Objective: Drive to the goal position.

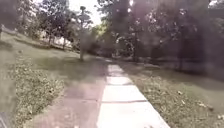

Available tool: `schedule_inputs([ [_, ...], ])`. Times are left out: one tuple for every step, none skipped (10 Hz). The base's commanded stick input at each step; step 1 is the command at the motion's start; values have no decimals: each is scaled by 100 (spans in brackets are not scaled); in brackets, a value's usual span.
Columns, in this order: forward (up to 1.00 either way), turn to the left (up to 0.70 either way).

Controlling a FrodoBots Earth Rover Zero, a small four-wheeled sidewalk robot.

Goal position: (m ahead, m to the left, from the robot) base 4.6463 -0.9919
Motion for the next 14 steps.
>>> schedule_inputs([
  [100,0],
  [100,0],
  [100,0],
  [100,0],
  [100,-1],
  [100,-14],
  [100,1],
  [100,7],
  [100,26],
  [100,39],
  [100,33],
  [100,0],
  [100,0],
  [100,0],
])
